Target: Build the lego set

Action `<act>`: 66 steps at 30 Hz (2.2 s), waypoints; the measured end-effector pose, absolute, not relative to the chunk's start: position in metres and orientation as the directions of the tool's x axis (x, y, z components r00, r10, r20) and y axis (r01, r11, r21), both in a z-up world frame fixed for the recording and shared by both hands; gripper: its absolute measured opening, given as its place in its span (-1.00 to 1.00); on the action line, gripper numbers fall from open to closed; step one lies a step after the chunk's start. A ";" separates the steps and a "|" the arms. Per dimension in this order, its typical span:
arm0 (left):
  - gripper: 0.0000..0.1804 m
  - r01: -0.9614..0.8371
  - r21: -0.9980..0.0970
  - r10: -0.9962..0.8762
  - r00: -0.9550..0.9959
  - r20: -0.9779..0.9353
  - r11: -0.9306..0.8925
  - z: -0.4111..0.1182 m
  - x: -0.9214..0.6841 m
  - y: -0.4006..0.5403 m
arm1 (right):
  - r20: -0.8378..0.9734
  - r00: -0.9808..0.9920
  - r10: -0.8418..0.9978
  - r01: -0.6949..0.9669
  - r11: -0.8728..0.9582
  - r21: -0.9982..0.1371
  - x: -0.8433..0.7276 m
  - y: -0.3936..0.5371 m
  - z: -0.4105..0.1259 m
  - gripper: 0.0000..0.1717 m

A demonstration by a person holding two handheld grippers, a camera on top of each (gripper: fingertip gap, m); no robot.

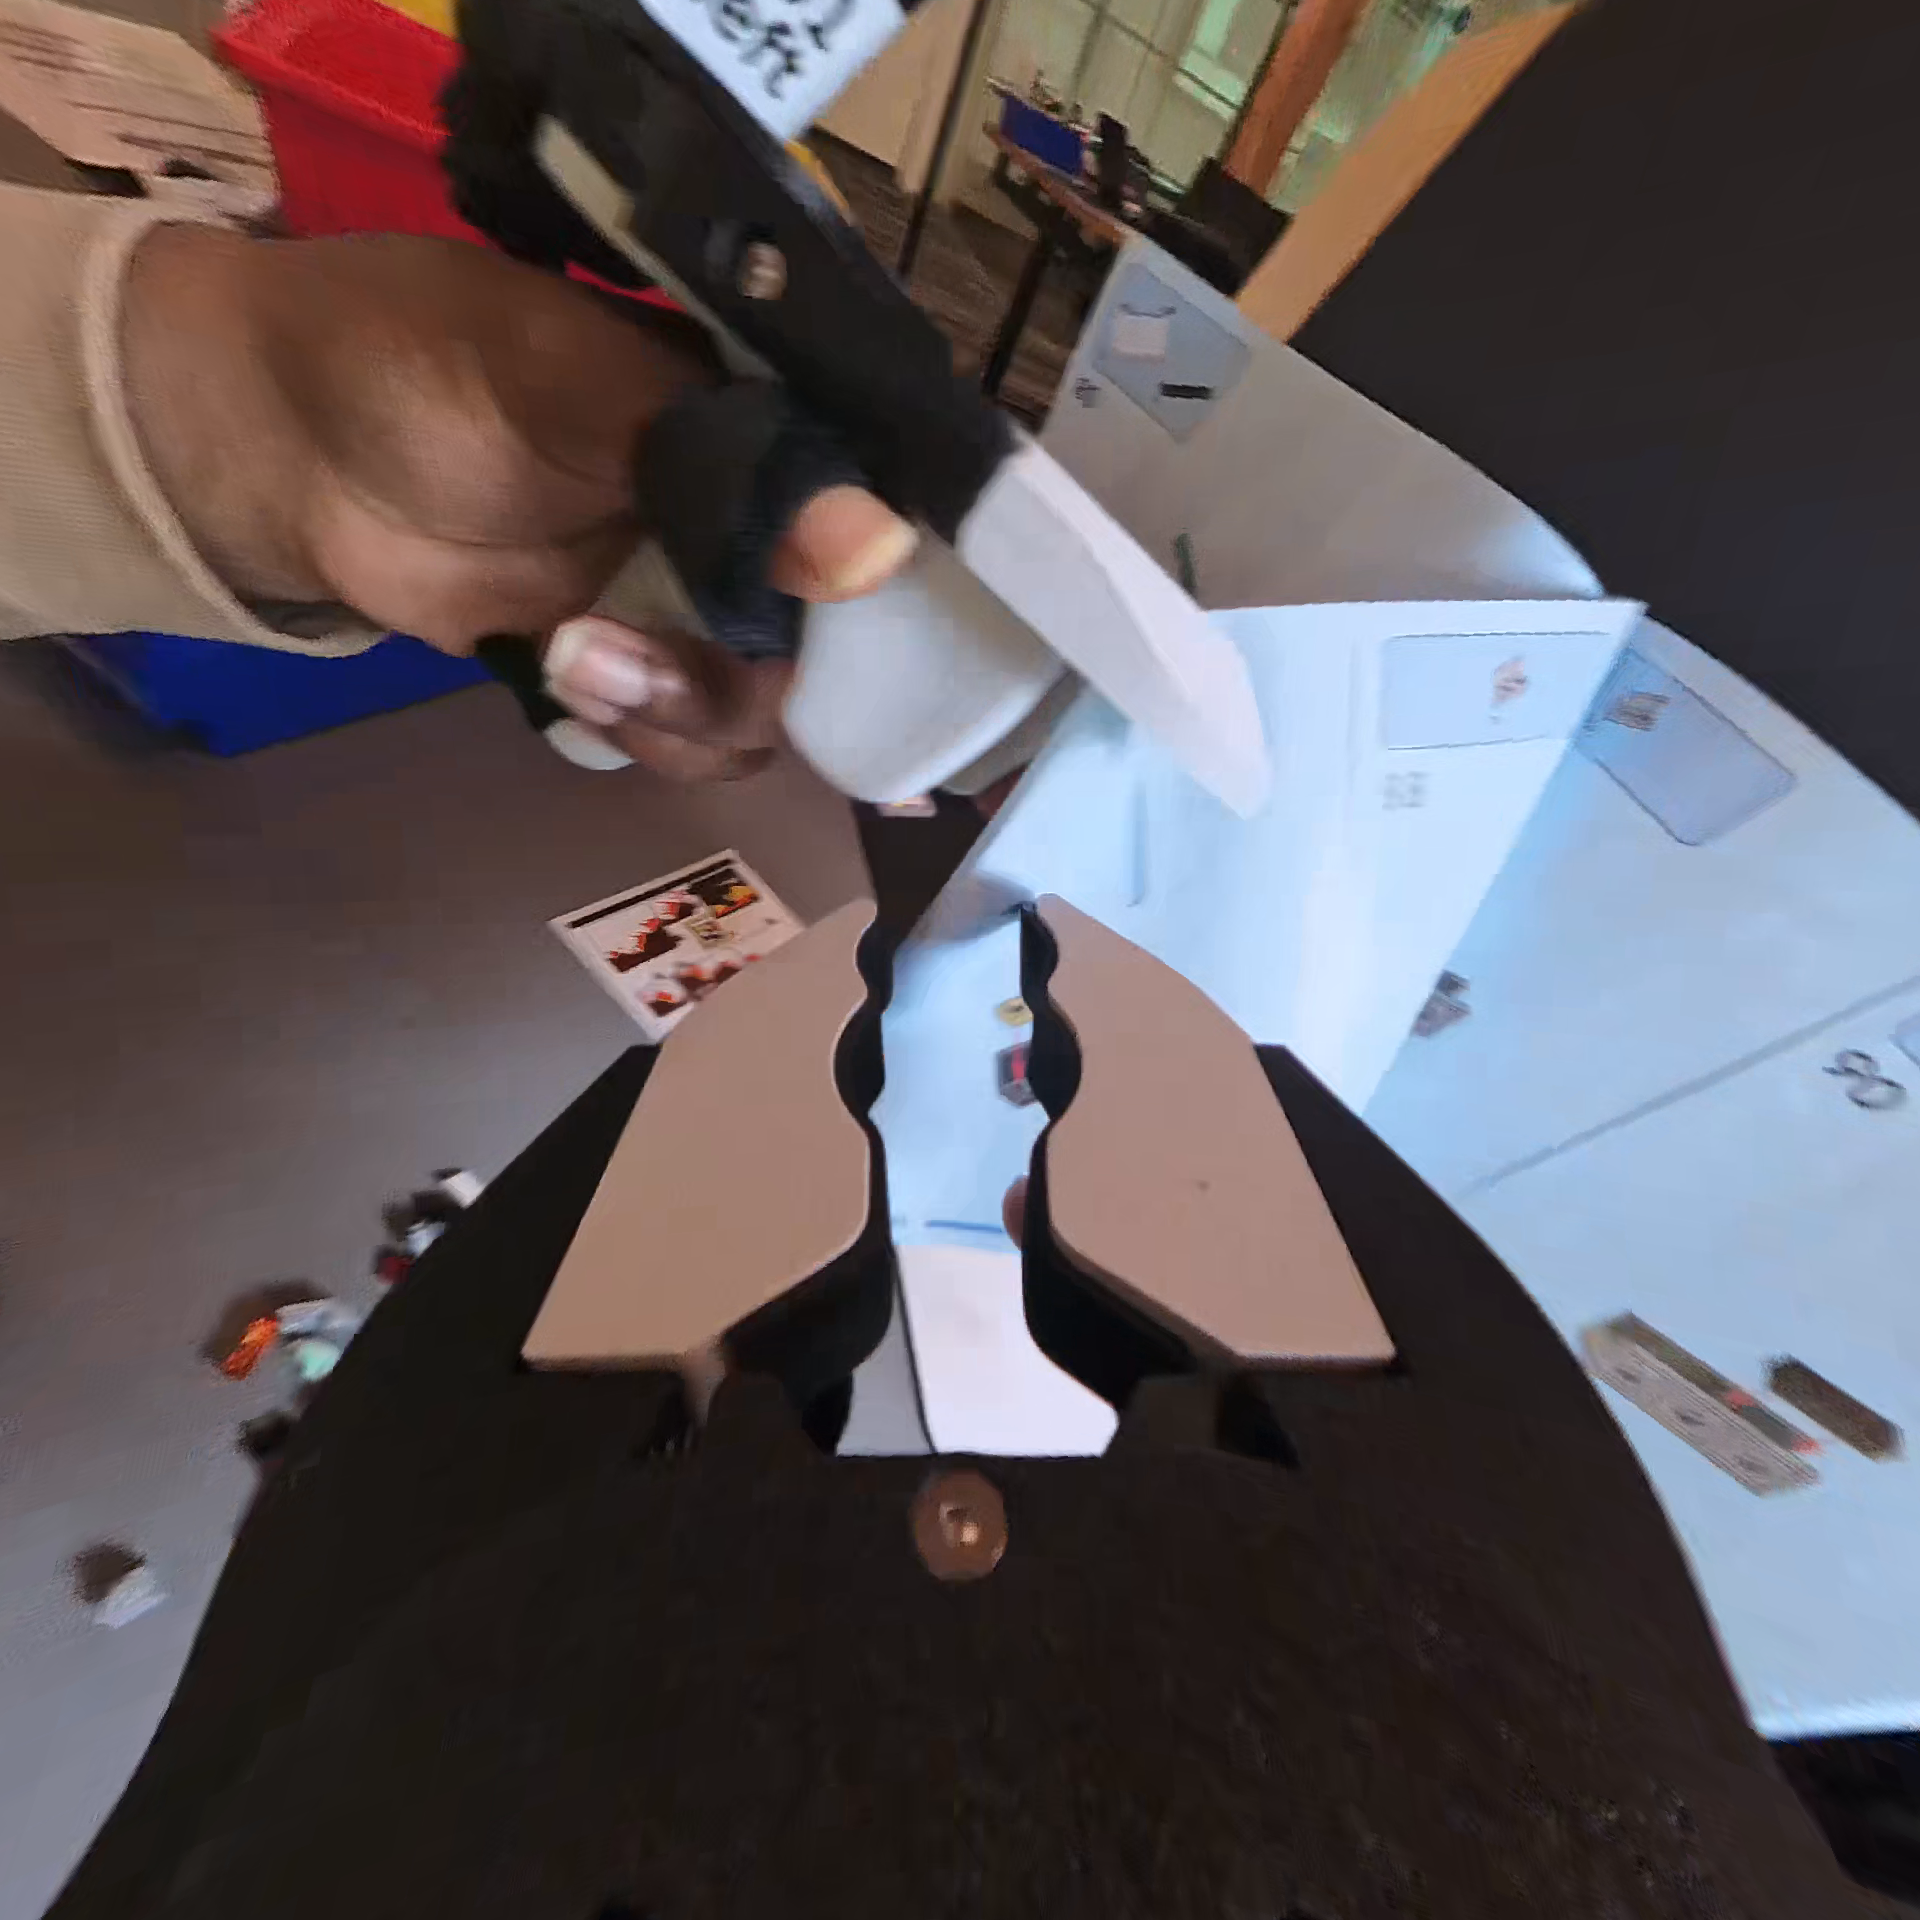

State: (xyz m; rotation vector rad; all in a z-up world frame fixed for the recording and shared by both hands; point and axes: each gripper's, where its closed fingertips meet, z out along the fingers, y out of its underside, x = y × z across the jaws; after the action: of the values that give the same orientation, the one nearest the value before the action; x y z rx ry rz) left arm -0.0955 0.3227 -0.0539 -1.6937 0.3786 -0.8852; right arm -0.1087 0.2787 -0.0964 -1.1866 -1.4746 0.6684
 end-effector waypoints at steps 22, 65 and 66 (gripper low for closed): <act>-0.87 -0.001 -1.000 -0.362 0.932 -0.001 0.002 0.026 -0.234 0.295 | 0.571 0.325 0.754 0.535 0.351 -0.768 -0.151 0.362 -0.090 -0.98; -0.90 -0.943 -0.262 -0.347 0.321 -0.881 -0.207 -0.115 -0.167 0.364 | 0.118 0.503 0.856 0.199 0.018 -0.980 -0.159 0.366 -0.103 -0.96; -0.90 -0.943 -0.248 -0.354 0.315 -0.880 -0.223 -0.118 -0.169 0.364 | 0.105 0.490 0.866 0.200 0.005 -0.980 -0.157 0.364 -0.106 -0.90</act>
State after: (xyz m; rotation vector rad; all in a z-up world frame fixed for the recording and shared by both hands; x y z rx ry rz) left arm -0.1686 0.3645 -0.1183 -1.7509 1.1693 0.8916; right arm -0.1572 0.3640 -0.1060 -1.5063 -0.9700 0.6770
